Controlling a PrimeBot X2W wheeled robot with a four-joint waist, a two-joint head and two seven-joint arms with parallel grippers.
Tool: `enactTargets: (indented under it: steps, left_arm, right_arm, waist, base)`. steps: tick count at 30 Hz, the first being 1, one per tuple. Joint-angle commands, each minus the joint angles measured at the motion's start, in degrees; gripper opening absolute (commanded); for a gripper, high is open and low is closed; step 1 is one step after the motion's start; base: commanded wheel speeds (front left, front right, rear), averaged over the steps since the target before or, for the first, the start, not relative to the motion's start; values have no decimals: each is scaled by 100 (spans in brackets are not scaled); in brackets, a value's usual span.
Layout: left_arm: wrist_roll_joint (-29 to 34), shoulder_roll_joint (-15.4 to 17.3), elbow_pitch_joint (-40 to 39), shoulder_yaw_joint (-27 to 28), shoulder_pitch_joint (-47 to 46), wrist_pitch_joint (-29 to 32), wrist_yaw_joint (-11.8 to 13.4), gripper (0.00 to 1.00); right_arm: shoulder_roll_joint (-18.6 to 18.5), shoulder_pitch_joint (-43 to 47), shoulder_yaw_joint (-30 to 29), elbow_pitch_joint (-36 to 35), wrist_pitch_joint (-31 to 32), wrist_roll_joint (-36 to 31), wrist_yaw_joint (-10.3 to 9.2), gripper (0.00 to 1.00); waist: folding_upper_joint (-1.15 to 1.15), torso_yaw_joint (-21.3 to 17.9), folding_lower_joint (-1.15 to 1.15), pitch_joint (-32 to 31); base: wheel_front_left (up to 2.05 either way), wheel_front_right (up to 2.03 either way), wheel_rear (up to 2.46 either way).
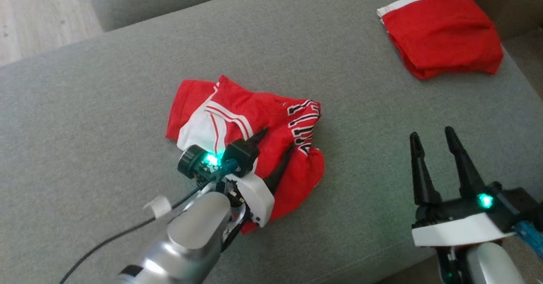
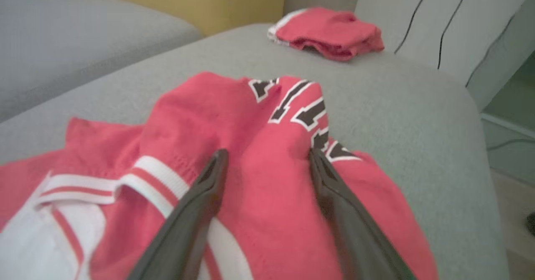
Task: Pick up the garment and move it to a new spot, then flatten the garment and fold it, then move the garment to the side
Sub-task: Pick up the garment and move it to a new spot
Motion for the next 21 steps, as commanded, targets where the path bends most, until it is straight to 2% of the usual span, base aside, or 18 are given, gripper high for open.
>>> enactTargets:
  steps: [1,6,10,16,21]
  left_arm:
    - [-64,30,-199,130,-143,-110,50,100]
    - [-621,27,-817,242,170,-577,434,100]
    - [-622,31,-1315,514,505,-668,822,100]
    - [-167,301,-2778,1714,1687,-675,1505,100]
    - [311,353,-3777,2600,2968,-676,1650,100]
  right_arm:
    - [-13,-112,84,-172,3,14,37,100]
    - [9,76,-114,-122,3,-44,37,100]
    - [7,256,-330,-116,3,-107,37,100]
    - [35,469,-498,-89,2,-167,37,100]
    - [104,735,-578,21,2,-234,37,100]
  waist:
    - [0,103,-3,-91]
    - [0,584,-3,-503]
    - [0,1078,-3,-874]
    - [0,1619,-3,-1223]
    - [0,1875,-3,-1521]
  base:
    - [0,0,0]
    - [0,0,0]
    - [0,0,0]
    - [0,0,0]
    - [0,0,0]
